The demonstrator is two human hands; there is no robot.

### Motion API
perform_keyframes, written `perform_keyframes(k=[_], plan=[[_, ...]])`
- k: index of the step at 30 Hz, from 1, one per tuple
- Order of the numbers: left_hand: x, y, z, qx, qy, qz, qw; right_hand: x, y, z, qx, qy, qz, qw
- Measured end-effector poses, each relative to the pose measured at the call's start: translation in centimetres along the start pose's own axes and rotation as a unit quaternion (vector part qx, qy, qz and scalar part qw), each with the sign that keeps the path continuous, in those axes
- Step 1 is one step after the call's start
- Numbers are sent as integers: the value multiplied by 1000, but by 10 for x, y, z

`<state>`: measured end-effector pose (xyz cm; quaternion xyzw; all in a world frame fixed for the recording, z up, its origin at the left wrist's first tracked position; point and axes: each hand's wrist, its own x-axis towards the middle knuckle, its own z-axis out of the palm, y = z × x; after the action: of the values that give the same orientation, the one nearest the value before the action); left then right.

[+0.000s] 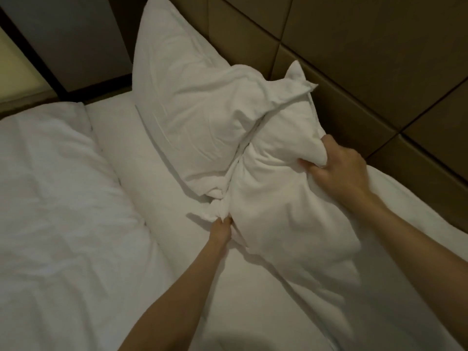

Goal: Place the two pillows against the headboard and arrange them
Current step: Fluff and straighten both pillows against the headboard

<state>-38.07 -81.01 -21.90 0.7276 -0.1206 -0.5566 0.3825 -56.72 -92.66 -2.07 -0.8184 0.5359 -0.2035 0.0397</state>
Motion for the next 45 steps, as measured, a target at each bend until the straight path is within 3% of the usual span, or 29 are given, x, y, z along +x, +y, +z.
perform_keyframes(k=[6, 10, 12, 14, 17, 20, 23, 29, 32, 36, 45], plan=[[-49, 20, -18, -131, 10, 39, 991, -27, -22, -56, 109, 123, -58, 985], [-49, 44, -23, -114, 40, 54, 991, -21, -28, -75, 71, 190, -96, 975], [-41, 47, -16, -66, 40, 35, 996, -13, -26, -69, 22, 149, -104, 983], [-36, 49, -9, 60, 88, 49, 993, -5, -19, -57, -27, 68, -96, 993], [-16, 60, -12, 252, 162, 137, 944, 6, -6, -47, -73, 17, -73, 994], [16, 77, -28, 326, 81, 190, 923, 17, -5, -46, -115, 1, -52, 992], [37, 83, -19, 325, -15, 224, 919, 26, -12, -44, -142, -14, -25, 990], [62, 65, 36, 289, -108, 186, 933, 34, -4, -27, -207, -12, -29, 978], [69, 59, 30, 218, -138, 221, 940, 34, 2, -17, -231, 9, -27, 973], [57, 43, 9, 197, -87, 244, 946, 25, 10, -14, -220, 49, -46, 973], [7, 65, -18, 288, -2, 118, 950, 13, 24, -34, -115, -17, 3, 993]])
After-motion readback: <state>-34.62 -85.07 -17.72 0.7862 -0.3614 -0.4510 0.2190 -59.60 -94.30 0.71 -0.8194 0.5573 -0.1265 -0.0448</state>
